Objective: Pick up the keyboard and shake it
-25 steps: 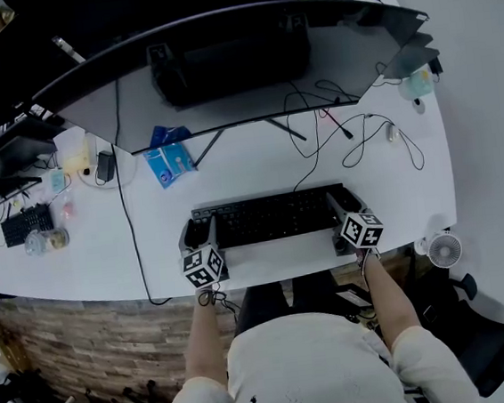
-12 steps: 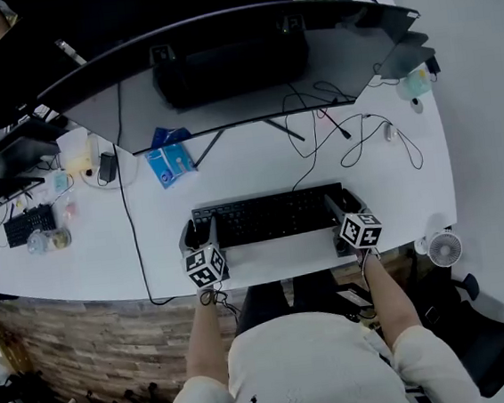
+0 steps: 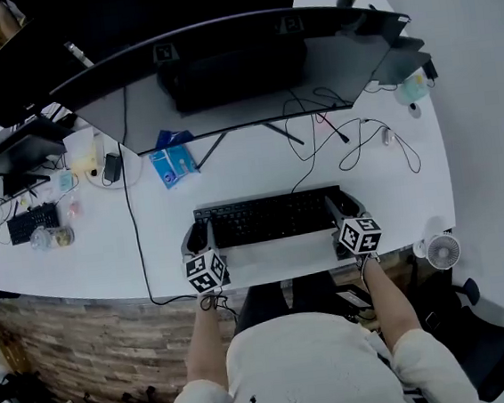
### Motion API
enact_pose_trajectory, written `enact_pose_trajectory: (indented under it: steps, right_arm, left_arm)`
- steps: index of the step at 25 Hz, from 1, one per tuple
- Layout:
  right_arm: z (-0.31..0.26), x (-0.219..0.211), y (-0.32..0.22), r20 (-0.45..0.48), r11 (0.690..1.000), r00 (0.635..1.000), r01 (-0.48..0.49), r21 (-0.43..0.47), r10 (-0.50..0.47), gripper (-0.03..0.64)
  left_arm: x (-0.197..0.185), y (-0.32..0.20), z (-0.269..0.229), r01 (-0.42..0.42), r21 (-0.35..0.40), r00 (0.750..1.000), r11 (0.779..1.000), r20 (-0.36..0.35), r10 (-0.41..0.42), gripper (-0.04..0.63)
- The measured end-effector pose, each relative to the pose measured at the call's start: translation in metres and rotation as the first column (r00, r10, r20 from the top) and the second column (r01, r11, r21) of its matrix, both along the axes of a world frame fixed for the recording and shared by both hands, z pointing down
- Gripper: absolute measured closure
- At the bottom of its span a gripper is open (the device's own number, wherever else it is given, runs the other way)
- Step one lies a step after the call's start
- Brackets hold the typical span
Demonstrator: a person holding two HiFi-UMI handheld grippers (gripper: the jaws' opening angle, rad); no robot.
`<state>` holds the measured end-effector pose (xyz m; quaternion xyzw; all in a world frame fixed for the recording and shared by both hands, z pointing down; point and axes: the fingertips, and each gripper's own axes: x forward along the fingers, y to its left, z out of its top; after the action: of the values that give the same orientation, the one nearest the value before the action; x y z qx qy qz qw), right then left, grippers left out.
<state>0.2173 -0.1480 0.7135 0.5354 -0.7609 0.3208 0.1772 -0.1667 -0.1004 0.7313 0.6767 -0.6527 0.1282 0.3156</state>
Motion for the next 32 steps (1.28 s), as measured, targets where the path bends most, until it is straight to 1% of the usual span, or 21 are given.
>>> enact_pose_trajectory:
  steps: [2,6,8,11,15,17,19,21,24,28,32]
  right_arm:
    - [-0.003,-0.005,0.001,0.010,1.000,1.000,0.020,0.001,-0.020,0.465]
    - [-0.011,-0.012,0.000,0.018,0.999,0.999,0.046,0.015,-0.046,0.547]
    - [-0.016,-0.014,0.000,0.015,0.998,0.999,0.052,0.023,-0.053,0.615]
    - [-0.025,-0.020,0.002,0.027,0.997,0.997,0.072,0.032,-0.072,0.615]
    - [-0.044,-0.034,0.005,0.062,0.991,0.991,0.118,0.055,-0.122,0.615]
    - [-0.057,-0.040,0.005,0.078,0.987,0.986,0.139,0.075,-0.144,0.615]
    - [-0.071,-0.046,0.005,0.067,0.981,0.983,0.162,0.106,-0.170,0.615]
    - [-0.084,-0.052,0.006,0.038,0.970,0.978,0.198,0.141,-0.206,0.615]
    - [-0.100,-0.060,0.008,0.022,0.957,0.970,0.233,0.173,-0.241,0.615]
    - [-0.116,-0.069,0.010,0.012,0.945,0.964,0.258,0.200,-0.266,0.615]
    - [-0.137,-0.072,0.010,0.047,0.943,0.966,0.236,0.235,-0.254,0.615]
  left_arm:
    - [0.005,0.002,-0.003,-0.012,0.001,1.000,1.000,-0.002,0.012,0.491]
    - [0.015,0.002,-0.008,-0.038,0.002,0.999,0.999,0.004,0.038,0.535]
    - [0.020,0.002,-0.012,-0.053,0.007,0.999,0.999,0.011,0.053,0.554]
    - [0.026,0.002,-0.020,-0.074,0.021,0.997,0.997,0.011,0.074,0.568]
    - [0.031,0.001,-0.031,-0.087,0.038,0.996,0.995,0.009,0.087,0.572]
    - [0.035,-0.001,-0.041,-0.092,0.059,0.996,0.994,0.006,0.092,0.574]
    - [0.040,-0.003,-0.056,-0.098,0.093,0.995,0.991,-0.002,0.099,0.574]
    - [0.045,-0.005,-0.071,-0.105,0.127,0.994,0.986,-0.009,0.107,0.574]
    - [0.053,-0.008,-0.089,-0.121,0.169,0.992,0.978,-0.003,0.123,0.574]
    - [0.057,-0.010,-0.104,-0.150,0.198,0.989,0.969,0.029,0.147,0.574]
    - [0.060,-0.011,-0.114,-0.157,0.207,0.988,0.966,0.029,0.154,0.574]
